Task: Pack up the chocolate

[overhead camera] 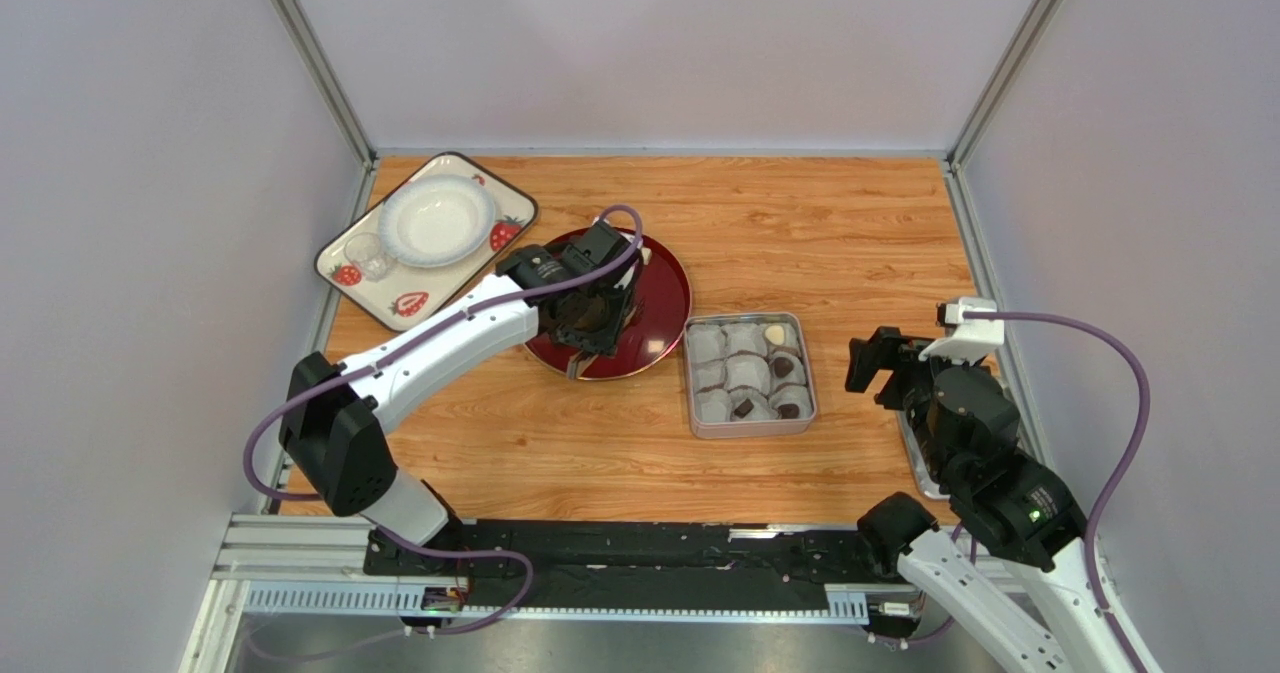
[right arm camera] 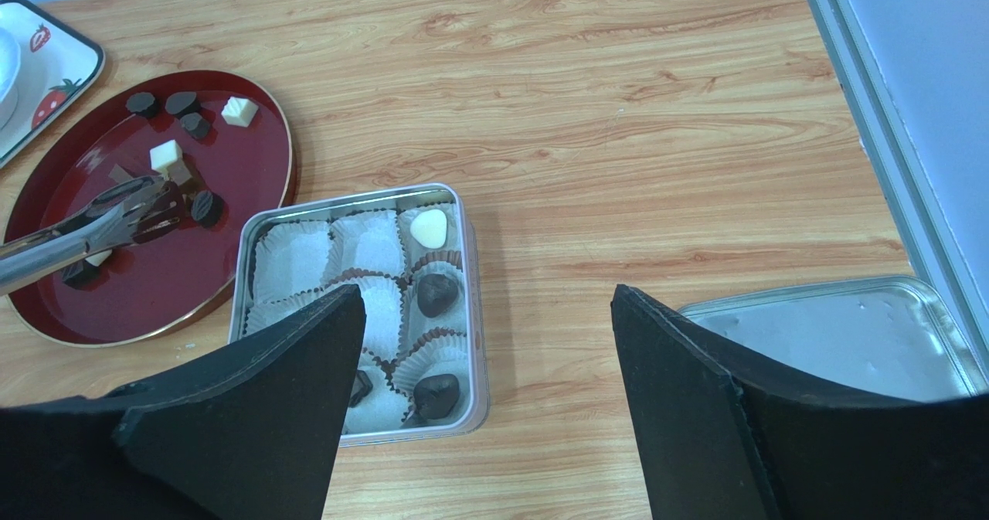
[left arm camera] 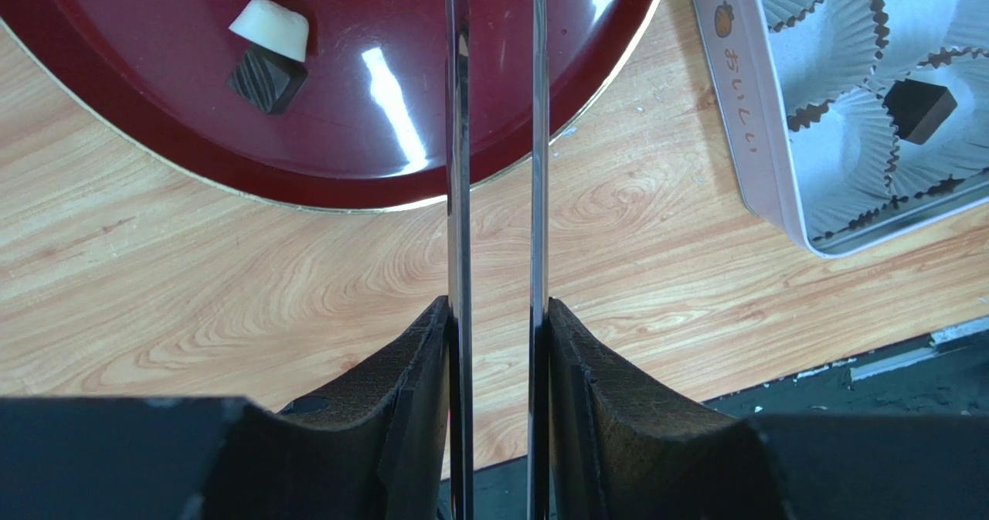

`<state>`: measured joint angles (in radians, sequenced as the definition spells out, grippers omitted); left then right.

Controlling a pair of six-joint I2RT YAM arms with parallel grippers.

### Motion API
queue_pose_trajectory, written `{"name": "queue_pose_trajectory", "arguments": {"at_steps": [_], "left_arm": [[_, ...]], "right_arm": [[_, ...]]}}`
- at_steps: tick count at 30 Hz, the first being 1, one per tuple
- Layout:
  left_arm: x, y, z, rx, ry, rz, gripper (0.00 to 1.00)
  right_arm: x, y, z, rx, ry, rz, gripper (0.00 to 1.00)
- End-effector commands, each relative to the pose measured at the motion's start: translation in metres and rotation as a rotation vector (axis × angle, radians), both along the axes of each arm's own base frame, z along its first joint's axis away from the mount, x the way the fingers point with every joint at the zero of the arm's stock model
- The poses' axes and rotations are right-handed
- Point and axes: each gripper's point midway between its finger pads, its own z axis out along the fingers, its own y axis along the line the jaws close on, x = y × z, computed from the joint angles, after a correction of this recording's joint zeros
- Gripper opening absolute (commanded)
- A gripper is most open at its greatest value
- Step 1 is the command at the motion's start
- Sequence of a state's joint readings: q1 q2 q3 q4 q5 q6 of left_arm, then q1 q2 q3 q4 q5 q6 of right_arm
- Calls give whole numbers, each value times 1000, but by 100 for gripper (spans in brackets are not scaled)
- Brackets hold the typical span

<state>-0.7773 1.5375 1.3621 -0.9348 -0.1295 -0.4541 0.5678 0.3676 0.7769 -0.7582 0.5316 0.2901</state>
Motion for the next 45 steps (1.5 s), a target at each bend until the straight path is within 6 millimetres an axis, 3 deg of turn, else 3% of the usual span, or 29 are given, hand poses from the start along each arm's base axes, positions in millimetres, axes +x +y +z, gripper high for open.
{"name": "queue_pose_trajectory", "arguments": {"at_steps": [1,20,27,30,33,45], "left_arm": [[6,-2,-3,13,-7,23,42],[21,-11,-33,70,28,31,45],[29,-12,-36,78,25,29,45],[29,-13,-34,75,31,25,42],[24,-15,-32,59,47,11,32],[-14,-19,16,-93,25,-154,28]], "right_arm": [[4,1,7,3,-27,0,82],[3,1,8,6,-33,0,82],[4,1,7,4,-31,1,82],[4,1,8,5,-32,1,82],[4,1,8,5,-32,0,82],[4,1,8,5,-34,-2,82]]}}
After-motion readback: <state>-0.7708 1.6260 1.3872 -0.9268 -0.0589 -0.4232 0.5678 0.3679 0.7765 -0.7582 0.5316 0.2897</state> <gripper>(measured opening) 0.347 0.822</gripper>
